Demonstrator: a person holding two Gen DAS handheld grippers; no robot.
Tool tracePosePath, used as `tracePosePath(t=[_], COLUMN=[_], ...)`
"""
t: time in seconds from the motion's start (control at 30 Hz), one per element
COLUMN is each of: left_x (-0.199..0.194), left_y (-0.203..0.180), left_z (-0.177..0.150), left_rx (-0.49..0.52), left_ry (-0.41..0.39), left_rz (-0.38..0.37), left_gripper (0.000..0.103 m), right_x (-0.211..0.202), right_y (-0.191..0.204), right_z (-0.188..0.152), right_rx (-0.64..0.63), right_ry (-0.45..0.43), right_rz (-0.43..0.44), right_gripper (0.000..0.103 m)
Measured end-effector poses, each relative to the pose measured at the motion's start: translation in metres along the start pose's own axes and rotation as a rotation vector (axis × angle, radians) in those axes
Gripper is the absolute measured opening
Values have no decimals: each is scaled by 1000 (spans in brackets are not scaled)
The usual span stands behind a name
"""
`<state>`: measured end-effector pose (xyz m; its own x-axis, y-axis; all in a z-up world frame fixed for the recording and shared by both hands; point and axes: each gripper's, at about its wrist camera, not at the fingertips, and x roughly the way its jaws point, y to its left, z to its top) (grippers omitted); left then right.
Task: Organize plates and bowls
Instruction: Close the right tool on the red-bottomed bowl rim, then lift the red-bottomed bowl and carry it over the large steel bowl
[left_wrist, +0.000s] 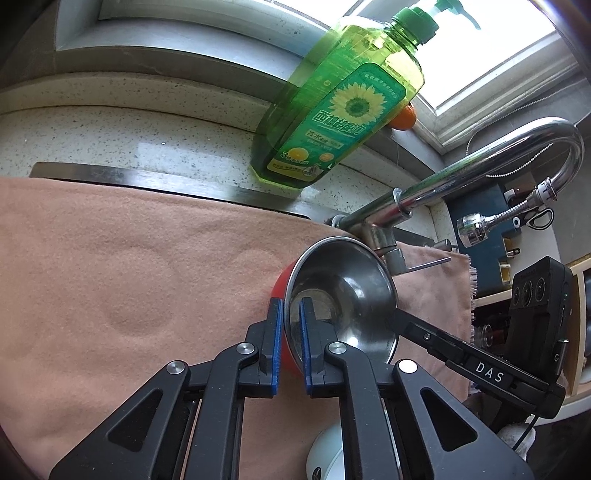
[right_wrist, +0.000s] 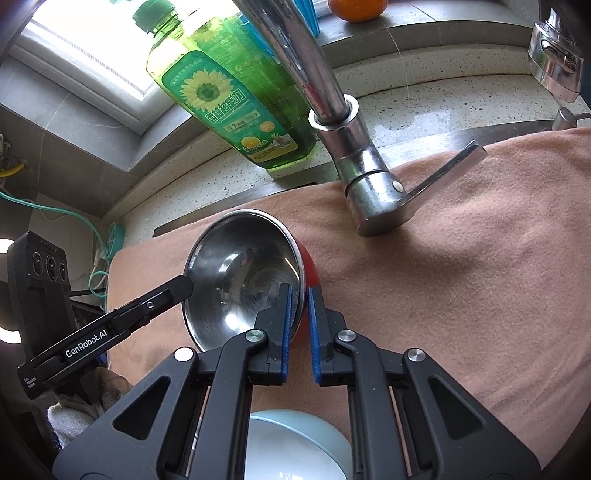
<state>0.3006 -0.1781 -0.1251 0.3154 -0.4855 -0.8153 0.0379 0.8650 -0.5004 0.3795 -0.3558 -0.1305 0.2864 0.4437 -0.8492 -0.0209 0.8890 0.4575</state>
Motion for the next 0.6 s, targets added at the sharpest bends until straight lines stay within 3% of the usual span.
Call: tracePosePath(t=[0.6], left_x=[-64], left_y=[-4], left_z=[-22], left_rx=[2], left_ry=[-104], left_rz=[-26], left_gripper=[7], right_x=[-40], right_y=[38], right_z=[-23], right_rx=[-71], right_ry=[-31], right_rz=[50], right_gripper=[9])
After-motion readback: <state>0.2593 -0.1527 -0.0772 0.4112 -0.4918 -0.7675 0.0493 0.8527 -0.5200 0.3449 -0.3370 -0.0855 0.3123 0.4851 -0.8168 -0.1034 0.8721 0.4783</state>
